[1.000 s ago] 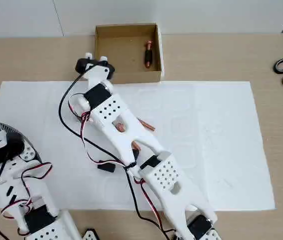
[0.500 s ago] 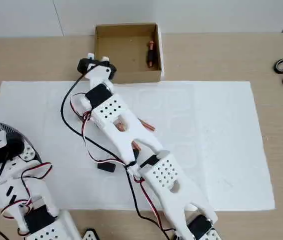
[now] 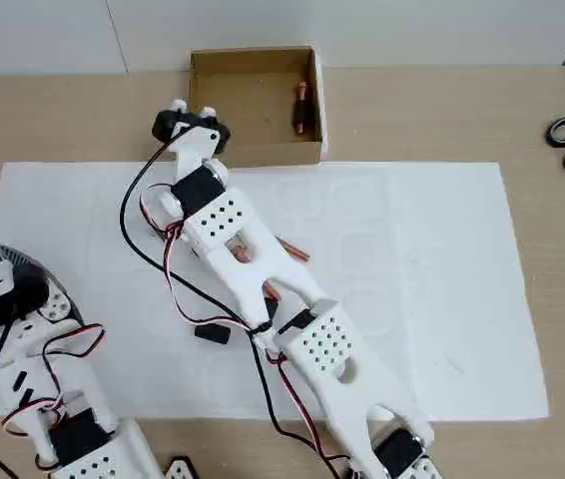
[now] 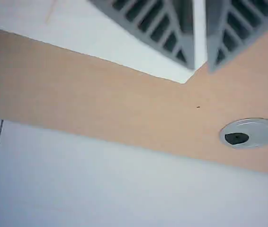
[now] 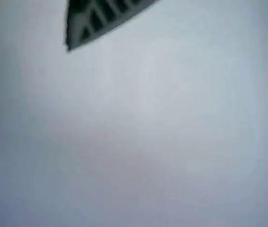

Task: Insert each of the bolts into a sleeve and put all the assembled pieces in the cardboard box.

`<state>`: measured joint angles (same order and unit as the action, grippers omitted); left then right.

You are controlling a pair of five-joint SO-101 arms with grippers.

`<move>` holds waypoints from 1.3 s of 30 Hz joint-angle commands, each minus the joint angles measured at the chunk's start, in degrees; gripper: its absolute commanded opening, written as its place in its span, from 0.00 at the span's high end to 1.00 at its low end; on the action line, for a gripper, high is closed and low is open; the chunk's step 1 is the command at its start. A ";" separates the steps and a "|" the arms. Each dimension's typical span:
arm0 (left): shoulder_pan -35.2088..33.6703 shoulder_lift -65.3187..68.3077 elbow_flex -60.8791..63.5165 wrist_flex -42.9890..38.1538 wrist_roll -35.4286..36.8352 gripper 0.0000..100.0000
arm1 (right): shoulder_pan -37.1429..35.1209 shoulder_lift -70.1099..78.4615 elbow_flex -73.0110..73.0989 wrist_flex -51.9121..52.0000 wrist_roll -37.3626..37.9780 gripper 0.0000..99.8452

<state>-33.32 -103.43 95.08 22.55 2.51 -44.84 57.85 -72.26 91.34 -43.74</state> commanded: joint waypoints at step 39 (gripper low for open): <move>0.09 -0.70 -0.31 -0.97 0.18 0.99 | 6.02 4.53 -10.20 -1.45 -0.09 0.95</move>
<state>-33.32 -103.43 95.08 22.55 2.51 -39.38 63.21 -79.03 89.85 -43.74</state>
